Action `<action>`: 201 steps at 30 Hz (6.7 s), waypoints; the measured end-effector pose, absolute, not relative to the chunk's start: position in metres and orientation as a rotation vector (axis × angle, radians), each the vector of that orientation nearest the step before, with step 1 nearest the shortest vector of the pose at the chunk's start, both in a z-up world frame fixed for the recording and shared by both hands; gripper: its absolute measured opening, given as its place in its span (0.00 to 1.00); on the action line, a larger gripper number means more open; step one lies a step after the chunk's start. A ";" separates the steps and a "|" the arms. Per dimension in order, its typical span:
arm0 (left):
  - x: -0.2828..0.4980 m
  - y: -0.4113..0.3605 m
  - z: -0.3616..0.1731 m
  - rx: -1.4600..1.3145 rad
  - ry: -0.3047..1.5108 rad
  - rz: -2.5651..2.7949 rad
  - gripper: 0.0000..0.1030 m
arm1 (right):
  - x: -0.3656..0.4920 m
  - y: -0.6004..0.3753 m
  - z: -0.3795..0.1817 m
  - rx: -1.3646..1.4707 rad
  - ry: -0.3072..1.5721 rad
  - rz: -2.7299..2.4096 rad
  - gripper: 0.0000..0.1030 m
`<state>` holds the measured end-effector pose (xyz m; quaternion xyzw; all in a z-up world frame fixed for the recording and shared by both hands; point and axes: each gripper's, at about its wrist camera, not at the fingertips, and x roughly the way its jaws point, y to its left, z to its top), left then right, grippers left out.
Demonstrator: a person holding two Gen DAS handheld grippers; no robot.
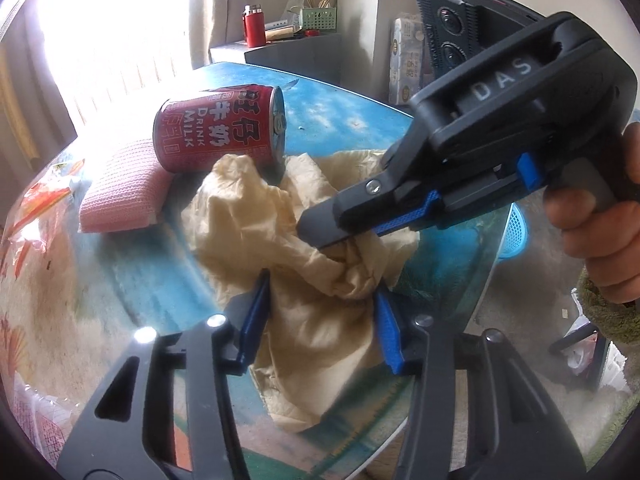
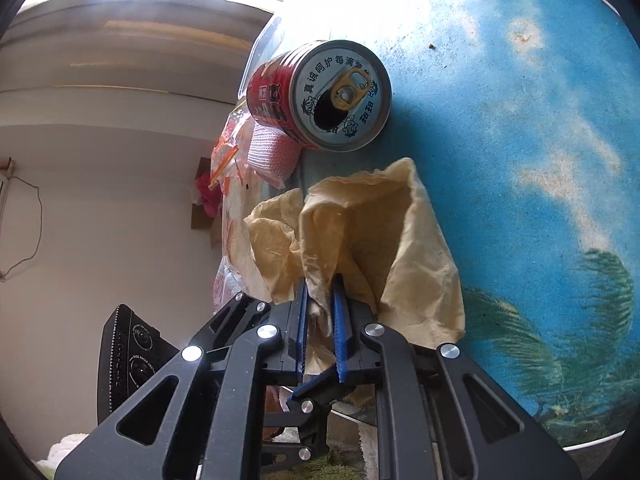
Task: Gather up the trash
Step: 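Hold the tan paper in the left gripper while the right gripper bunches it together, then release the paper with the right gripper and grasp the pink knitted sponge, then lift the pink sponge with the right gripper while the left gripper holds the paper, then carry paper and sponge over the blue wastebasket and open both grippers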
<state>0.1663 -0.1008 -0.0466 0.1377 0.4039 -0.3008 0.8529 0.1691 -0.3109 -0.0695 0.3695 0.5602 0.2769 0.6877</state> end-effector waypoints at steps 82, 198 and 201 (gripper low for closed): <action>0.170 0.010 -0.064 -0.110 0.942 -0.574 0.13 | 0.248 -0.177 0.026 0.249 1.090 0.431 0.76; 0.238 -0.539 -0.270 0.021 1.639 -0.856 0.63 | 0.089 -0.726 -0.284 0.828 1.263 -0.519 0.80; 0.243 -0.535 -0.261 -0.013 1.617 -0.869 0.66 | 0.090 -0.728 -0.284 0.809 1.242 -0.542 0.80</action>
